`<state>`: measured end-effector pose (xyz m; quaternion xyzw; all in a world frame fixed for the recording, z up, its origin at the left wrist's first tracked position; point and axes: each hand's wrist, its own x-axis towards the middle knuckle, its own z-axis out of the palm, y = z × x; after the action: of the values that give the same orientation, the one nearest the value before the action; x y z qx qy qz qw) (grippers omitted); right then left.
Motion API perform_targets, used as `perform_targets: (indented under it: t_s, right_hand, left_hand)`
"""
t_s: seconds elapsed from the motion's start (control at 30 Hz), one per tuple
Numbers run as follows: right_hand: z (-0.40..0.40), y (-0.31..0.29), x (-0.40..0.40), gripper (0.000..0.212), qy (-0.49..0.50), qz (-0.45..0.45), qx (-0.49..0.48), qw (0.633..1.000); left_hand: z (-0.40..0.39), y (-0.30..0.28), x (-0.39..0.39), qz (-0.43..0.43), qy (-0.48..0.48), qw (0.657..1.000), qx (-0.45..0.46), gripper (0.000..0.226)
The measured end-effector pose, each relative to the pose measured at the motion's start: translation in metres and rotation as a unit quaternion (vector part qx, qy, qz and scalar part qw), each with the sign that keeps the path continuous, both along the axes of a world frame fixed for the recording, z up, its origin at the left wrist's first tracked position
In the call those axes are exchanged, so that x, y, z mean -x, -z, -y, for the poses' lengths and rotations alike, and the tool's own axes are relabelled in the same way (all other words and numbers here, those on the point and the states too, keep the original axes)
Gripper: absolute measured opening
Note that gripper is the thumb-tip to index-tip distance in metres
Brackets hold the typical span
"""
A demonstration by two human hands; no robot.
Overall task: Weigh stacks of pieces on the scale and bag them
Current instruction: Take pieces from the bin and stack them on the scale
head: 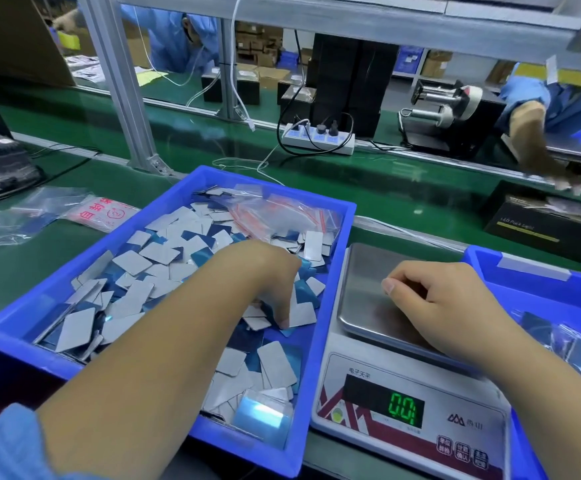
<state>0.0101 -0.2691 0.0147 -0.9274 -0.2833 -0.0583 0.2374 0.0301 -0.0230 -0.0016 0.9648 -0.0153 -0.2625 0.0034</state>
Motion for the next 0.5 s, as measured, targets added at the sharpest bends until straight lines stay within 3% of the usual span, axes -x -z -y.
perform_targets:
  t_s: [0.13,0.33,0.5]
  right_hand:
    - [0.0003,0.0006,-0.0006,0.021,0.001,-0.001,0.002,1.000]
    - [0.0003,0.0014,-0.0009,0.021,0.004,-0.005,0.000,1.000]
    - [0.0005,0.0017,-0.0009,0.021,0.006,-0.009,-0.003,1.000]
  left_hand:
    - [-0.0023,0.0023,-0.0002,-0.013,-0.016,0.999,0.045,0.059]
    - [-0.0054,0.0007,-0.0012,-0.004,-0.031,0.995,0.098,0.088]
    - [-0.0017,0.0014,-0.0038,0.004,-0.043,0.990,0.137,0.083]
